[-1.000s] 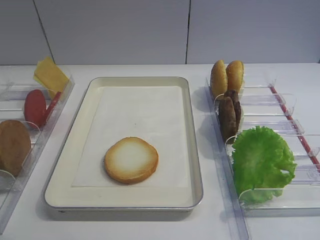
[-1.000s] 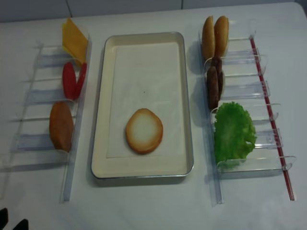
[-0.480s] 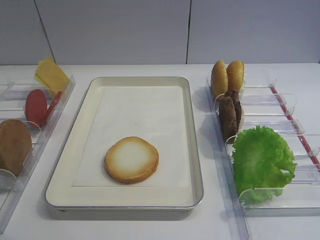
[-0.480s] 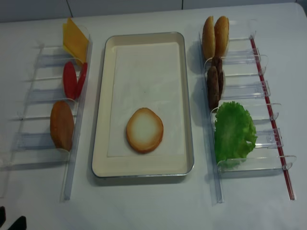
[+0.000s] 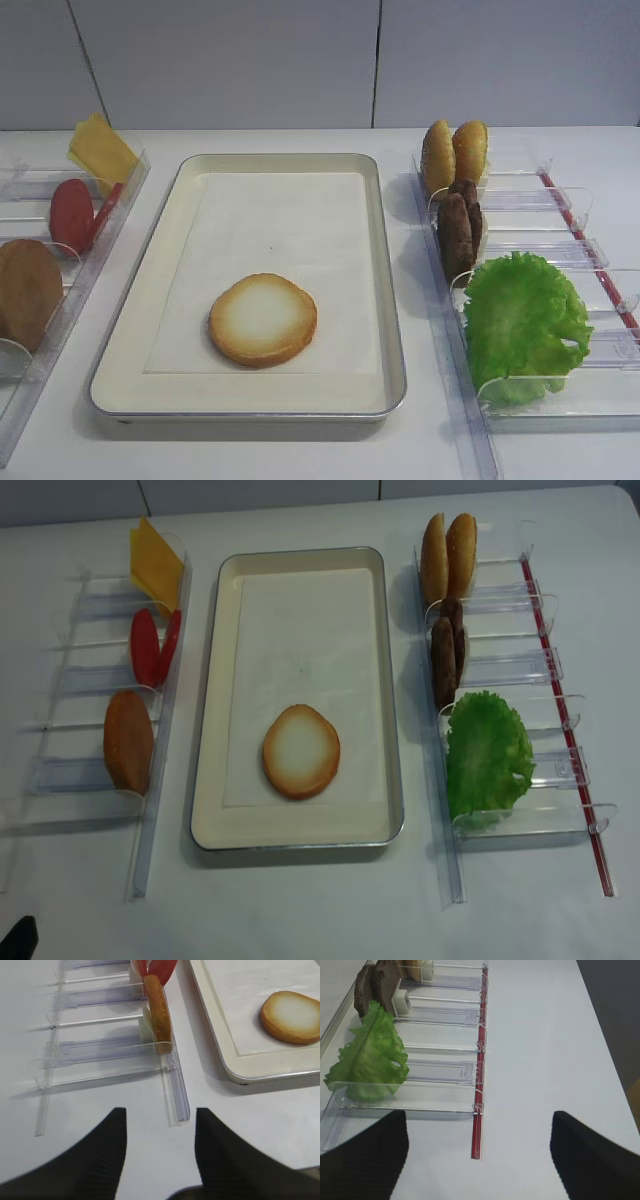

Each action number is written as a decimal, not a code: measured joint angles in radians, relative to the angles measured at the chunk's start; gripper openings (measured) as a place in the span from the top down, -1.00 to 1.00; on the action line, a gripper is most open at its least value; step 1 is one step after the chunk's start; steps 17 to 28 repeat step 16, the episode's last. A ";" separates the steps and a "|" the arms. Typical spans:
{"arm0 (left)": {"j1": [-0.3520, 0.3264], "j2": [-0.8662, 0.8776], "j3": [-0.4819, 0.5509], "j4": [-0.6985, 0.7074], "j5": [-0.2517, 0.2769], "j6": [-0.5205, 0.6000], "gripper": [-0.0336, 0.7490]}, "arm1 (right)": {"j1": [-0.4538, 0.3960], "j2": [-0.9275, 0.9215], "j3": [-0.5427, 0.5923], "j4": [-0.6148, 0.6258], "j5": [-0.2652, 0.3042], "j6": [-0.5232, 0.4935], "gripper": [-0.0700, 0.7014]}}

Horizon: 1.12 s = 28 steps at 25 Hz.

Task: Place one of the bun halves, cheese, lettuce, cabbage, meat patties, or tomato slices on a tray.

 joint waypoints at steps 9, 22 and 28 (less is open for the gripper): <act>0.001 0.000 0.000 0.000 0.000 0.000 0.15 | 0.000 0.000 0.000 0.000 0.000 0.000 -0.68; 0.001 0.000 0.000 0.000 0.000 0.000 0.15 | 0.000 0.000 0.000 0.000 0.000 0.000 -0.68; 0.001 0.000 0.000 0.000 0.000 0.000 0.15 | 0.000 0.000 0.000 0.000 0.000 0.000 -0.68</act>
